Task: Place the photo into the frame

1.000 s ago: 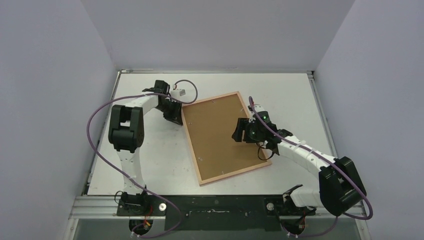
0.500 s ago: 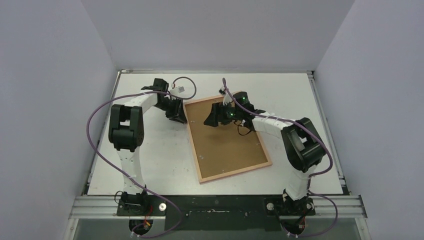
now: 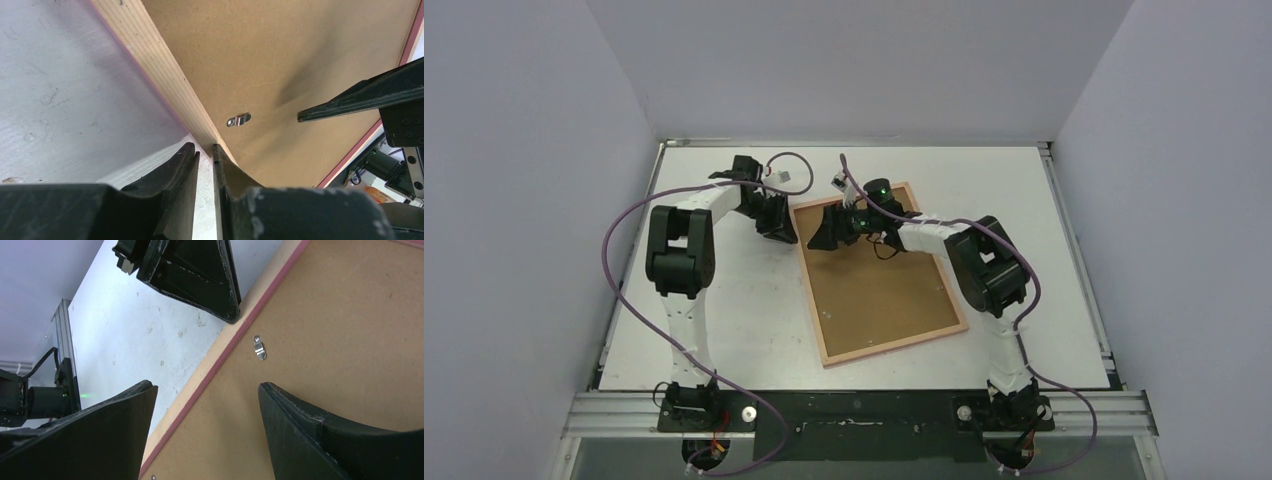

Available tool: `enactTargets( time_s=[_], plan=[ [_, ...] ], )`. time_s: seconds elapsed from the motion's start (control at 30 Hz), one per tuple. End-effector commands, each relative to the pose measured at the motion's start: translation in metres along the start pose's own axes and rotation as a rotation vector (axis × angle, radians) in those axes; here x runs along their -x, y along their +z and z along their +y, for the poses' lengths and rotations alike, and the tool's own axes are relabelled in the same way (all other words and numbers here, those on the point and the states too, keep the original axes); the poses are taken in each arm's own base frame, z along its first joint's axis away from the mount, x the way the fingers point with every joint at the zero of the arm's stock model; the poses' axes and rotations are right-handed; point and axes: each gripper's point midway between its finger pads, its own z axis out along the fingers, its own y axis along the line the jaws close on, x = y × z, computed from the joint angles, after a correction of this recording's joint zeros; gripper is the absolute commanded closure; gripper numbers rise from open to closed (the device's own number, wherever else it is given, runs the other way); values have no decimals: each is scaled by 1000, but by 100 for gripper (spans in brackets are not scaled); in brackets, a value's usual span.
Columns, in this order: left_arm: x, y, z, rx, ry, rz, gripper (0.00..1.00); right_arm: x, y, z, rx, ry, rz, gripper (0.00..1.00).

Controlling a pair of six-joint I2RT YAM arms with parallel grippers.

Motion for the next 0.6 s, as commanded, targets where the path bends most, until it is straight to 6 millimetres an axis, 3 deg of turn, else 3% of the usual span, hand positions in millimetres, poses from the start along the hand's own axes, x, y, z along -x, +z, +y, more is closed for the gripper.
enactTargets(
  time_s=[0.0,0.57],
  plan=[
    [17,0,4,21,27,-45,85,34,11,20,83,-103,-74,25],
    [6,5,8,12,25,-22,88,23,43,-1,65,-82,-43,26]
  ],
)
